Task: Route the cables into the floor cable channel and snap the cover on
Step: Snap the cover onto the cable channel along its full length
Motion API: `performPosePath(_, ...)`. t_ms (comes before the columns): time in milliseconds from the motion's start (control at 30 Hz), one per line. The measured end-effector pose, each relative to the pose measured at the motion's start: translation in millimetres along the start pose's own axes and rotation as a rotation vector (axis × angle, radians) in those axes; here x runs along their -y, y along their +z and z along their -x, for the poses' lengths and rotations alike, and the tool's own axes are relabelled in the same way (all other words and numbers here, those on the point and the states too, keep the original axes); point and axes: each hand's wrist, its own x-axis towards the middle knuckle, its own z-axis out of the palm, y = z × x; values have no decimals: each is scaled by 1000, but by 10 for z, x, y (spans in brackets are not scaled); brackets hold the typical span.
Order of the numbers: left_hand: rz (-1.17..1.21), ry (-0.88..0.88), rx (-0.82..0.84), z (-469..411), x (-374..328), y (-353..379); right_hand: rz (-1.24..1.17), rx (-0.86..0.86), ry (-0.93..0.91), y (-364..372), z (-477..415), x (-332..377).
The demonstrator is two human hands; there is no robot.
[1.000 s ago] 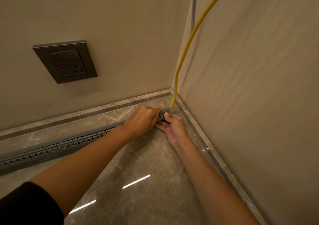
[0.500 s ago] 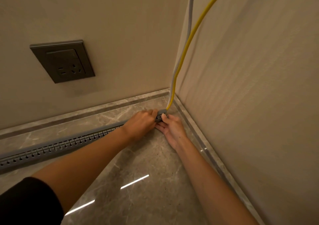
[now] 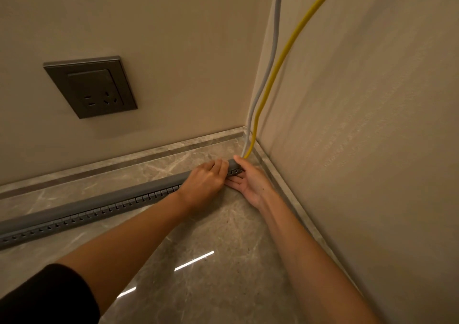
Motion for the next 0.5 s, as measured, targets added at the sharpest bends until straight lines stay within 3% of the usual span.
performPosePath(267,-39,-16,-100,-59,75,-28,97,63,-51,72,-88,105)
performPosePath(333,60,-53,-78,-67,134,-82,77,45,-67,106,-141,116)
performPosePath(500,563,-601,389,-209,394,-255,52,29,-63,113,-246,132)
